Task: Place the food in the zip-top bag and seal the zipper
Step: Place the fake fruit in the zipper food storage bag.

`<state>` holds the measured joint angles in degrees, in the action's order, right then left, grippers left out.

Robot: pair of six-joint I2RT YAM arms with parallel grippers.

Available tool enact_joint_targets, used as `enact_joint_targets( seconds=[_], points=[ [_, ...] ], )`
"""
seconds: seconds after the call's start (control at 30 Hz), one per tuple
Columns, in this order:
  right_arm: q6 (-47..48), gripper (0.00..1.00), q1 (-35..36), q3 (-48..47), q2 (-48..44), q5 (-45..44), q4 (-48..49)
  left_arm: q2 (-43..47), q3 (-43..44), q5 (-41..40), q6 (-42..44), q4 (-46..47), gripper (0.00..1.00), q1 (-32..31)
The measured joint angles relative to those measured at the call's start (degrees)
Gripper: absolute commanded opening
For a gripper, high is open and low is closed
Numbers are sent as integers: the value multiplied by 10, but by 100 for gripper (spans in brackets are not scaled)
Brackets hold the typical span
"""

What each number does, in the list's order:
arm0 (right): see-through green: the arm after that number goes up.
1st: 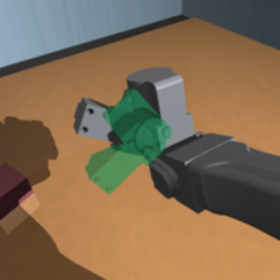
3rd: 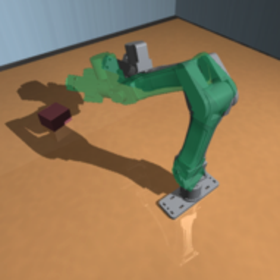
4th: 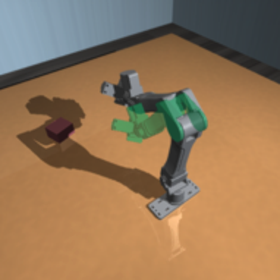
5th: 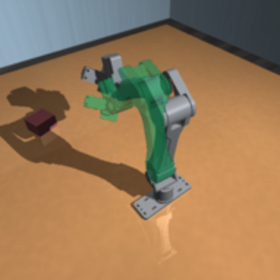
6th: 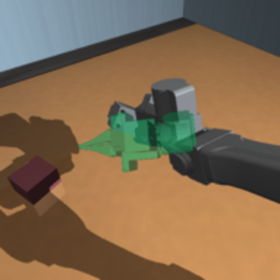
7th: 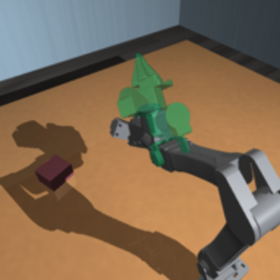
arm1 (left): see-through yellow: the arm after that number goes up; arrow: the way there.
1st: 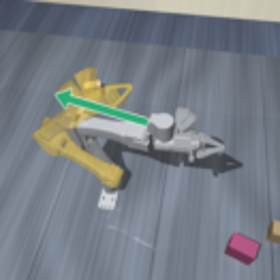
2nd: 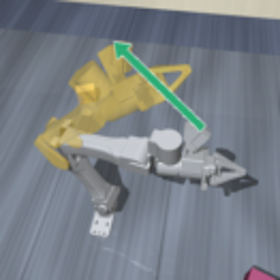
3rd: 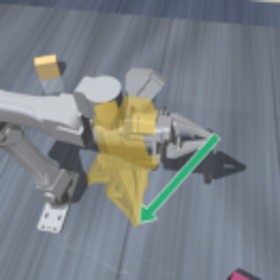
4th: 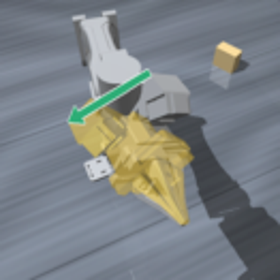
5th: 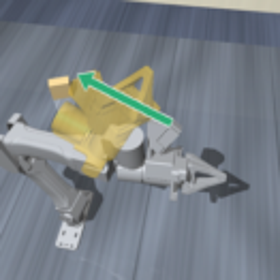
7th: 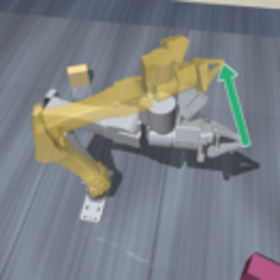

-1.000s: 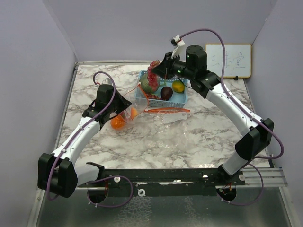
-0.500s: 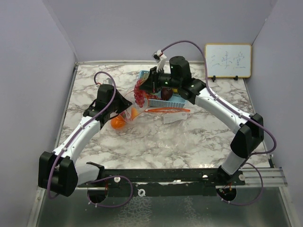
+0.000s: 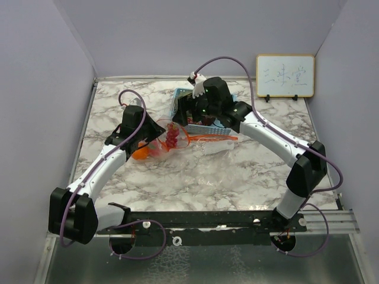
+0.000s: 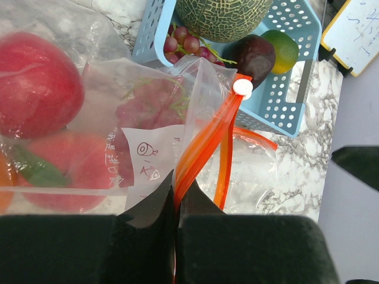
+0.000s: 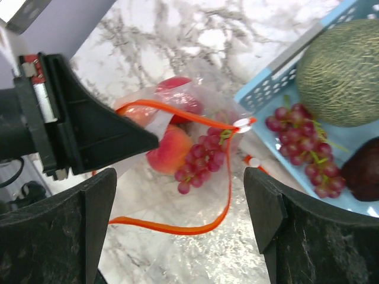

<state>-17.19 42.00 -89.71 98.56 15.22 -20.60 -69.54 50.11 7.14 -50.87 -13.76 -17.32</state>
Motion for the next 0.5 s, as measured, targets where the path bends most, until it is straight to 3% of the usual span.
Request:
enact_joint_targets(
  seconds=[0.3, 0.5],
  points=[
    [-10, 81, -54, -76, 35, -95, -64, 11, 32, -29, 4, -39, 0, 0],
    [-4, 79, -62, -115, 127, -110, -82, 95, 42, -95, -6, -52, 0, 0]
  ],
)
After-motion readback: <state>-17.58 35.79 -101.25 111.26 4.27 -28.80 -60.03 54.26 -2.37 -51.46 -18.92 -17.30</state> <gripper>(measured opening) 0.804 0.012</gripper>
